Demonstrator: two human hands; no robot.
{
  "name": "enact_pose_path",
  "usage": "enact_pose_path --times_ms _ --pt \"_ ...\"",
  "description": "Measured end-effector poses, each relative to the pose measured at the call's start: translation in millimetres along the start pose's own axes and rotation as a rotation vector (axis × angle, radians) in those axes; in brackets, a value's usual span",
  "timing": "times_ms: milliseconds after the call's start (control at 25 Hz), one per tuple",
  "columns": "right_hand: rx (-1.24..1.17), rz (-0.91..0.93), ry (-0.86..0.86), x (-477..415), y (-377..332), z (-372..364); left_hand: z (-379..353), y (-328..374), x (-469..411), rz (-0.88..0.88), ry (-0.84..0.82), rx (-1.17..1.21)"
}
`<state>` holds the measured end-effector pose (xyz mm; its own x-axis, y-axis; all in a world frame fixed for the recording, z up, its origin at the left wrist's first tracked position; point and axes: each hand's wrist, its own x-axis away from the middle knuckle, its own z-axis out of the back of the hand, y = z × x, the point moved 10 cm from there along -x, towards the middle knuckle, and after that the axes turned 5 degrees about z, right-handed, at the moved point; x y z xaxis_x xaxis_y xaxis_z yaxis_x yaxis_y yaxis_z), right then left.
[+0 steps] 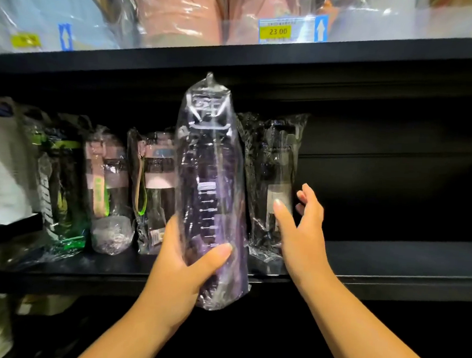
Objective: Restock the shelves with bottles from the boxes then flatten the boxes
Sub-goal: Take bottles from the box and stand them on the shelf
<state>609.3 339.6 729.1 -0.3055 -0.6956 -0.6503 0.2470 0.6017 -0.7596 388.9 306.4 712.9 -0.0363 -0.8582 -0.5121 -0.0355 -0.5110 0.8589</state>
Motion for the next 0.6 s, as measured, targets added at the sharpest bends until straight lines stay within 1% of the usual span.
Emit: enact_pose_path --times_ms 80,120,160,200,280,400,440,480,520,600 --pt "-0.284 -0.062 -0.169 26.0 -22.4 -11.5 -28.0 9.0 -0.1 -0.026 -0.103 -0.035" --pt "-0.383 -0.077 -0.243 32.9 -31.1 -15.5 -45.9 14.5 0.1 -0.050 -0.159 -0.048" --pt "-0.454 -0.074 -0.273 34.6 -38.1 -13.8 -63.9 18.2 0.9 -0.068 -0.207 -0.048" --pt "-0.483 -0.076 -0.243 31.4 -39.7 -4.5 -81.3 21.6 1.5 -0.072 -0.240 -0.039" --pt "-0.463 -0.088 -0.145 21.8 -37.8 19.5 -103.4 22.9 -4.3 -0.064 -0.265 -0.058" --pt "-0.426 -0.049 -0.032 4.5 -30.0 60.3 -127.6 16.1 -15.7 -0.062 -0.349 -0.177" --pt "-0.397 -0.029 0.024 -2.5 -26.4 76.7 -127.8 10.8 -19.6 -0.055 -0.339 -0.200" --pt "-0.342 -0.005 0.088 -9.2 -23.4 94.7 -121.9 3.7 -23.1 -0.075 -0.294 -0.254" --pt "-0.257 0.022 0.144 -15.1 -20.7 110.9 -111.4 -2.2 -25.1 -0.140 -0.225 -0.363" --pt "-0.054 0.066 0.214 -24.1 -14.1 131.6 -95.0 -13.2 -20.7 -0.355 -0.108 -0.743"
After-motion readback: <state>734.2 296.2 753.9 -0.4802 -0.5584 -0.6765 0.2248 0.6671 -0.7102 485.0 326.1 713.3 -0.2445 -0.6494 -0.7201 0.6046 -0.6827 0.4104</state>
